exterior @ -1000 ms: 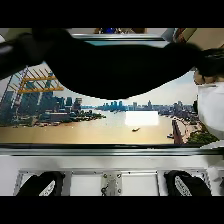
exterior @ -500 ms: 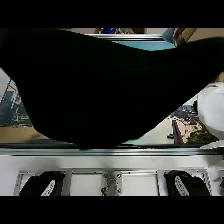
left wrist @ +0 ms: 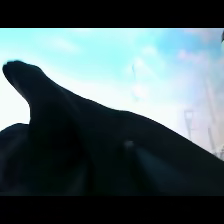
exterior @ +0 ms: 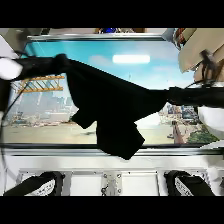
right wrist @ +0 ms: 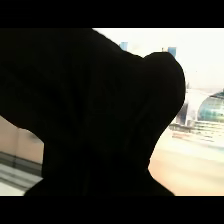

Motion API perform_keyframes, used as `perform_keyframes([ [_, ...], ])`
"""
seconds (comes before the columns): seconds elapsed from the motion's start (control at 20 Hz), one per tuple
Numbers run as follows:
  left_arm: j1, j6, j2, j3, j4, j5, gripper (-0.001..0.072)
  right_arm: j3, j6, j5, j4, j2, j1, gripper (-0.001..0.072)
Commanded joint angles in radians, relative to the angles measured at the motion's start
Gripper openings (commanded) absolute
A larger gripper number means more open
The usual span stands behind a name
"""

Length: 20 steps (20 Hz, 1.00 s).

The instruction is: Fold the clothes and pants, and hang the long-sleeved shirts on hangers.

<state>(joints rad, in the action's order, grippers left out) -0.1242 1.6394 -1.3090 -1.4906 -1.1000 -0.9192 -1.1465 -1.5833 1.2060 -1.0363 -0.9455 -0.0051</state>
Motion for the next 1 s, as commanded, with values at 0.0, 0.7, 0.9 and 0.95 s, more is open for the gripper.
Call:
perform_keyframes([
  [0.0, -0.031, 0.010, -0.249, -0.188, -0.001, -0.069, 0.0714, 0.044, -0.009, -0.190, -0.027, -0.120, 0.002, 0.0552],
  [0.7, 0.005, 0.013, 0.136, 0.728, -0.005, -0.175, 0.0682, 0.024, 0.042, -0.172, -0.076, 0.070, -0.166, 0.0655],
  [0.9, -0.106, 0.008, 0.144, 0.880, 0.100, -0.029, 0.0682, 0.026, 0.042, -0.164, -0.060, 0.071, -0.166, 0.0655],
  [0.95, -0.135, 0.009, 0.144, 0.893, 0.109, -0.005, 0.0682, 0.026, 0.042, -0.164, -0.060, 0.071, -0.166, 0.0655],
])
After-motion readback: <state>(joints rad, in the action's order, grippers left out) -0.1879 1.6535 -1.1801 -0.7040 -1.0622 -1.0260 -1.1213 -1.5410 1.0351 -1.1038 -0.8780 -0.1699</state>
